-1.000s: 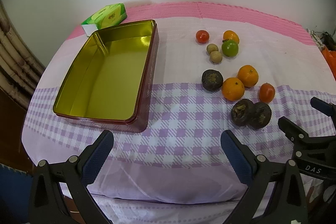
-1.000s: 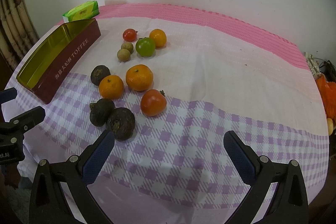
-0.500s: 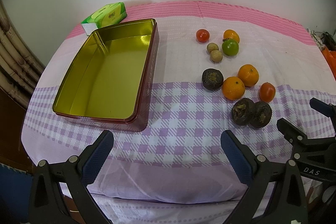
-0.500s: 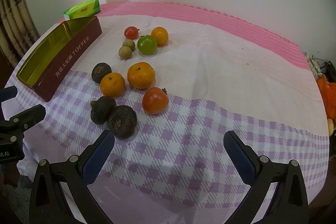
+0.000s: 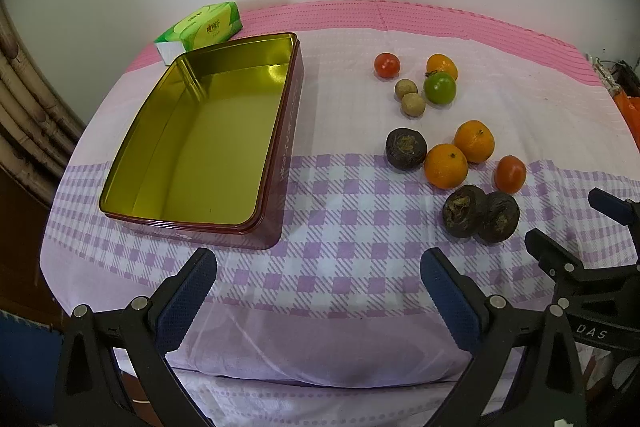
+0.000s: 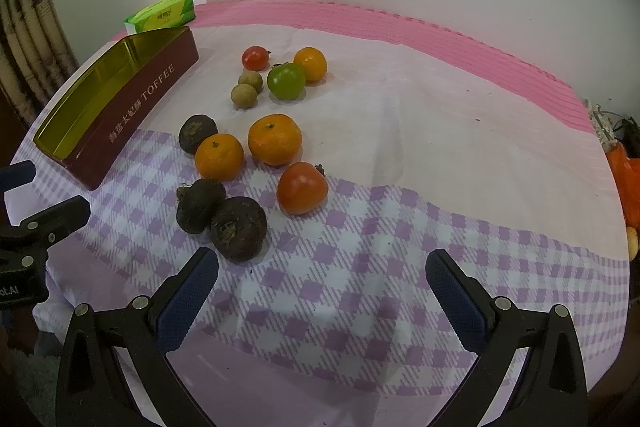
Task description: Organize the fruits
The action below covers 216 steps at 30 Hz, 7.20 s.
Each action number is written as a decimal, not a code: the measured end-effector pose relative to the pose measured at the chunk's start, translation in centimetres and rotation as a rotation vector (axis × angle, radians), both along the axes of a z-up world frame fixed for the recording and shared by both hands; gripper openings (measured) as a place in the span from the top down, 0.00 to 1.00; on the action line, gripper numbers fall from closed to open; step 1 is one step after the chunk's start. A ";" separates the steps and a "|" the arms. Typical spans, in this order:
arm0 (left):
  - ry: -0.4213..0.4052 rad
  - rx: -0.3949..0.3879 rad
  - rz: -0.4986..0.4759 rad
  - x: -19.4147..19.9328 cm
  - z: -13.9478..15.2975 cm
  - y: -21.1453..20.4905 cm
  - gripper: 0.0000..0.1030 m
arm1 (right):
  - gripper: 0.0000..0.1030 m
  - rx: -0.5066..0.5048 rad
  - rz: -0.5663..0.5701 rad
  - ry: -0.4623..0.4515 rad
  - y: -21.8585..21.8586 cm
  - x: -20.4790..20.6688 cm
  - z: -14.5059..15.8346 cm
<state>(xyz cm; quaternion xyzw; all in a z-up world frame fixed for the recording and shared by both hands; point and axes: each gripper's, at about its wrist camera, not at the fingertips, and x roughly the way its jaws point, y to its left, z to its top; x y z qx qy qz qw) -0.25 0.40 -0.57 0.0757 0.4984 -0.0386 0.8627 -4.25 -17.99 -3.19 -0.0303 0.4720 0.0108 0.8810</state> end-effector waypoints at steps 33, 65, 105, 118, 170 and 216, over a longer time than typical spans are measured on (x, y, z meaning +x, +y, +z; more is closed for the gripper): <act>0.049 -0.048 0.009 1.0 -1.1 1.1 0.02 | 0.36 0.053 0.117 0.076 3.3 2.2 -2.8; 0.063 -0.057 -0.169 0.7 -1.6 -2.7 0.02 | 0.62 0.035 -0.014 0.099 -4.0 2.0 -2.5; 0.253 -0.098 -0.304 4.8 -4.7 -11.3 0.64 | 0.62 0.052 -0.109 0.091 -7.6 2.3 -2.8; 0.151 -0.152 -0.266 4.9 0.4 -8.3 0.64 | 0.62 0.030 -0.113 0.088 -7.1 2.2 -2.9; 0.157 0.018 0.220 11.8 -4.8 13.1 0.64 | 0.62 0.021 -0.132 0.089 -6.9 2.5 -2.9; -0.006 0.015 0.186 9.4 -0.4 12.6 0.25 | 0.63 0.027 -0.140 0.097 -6.8 3.3 -2.5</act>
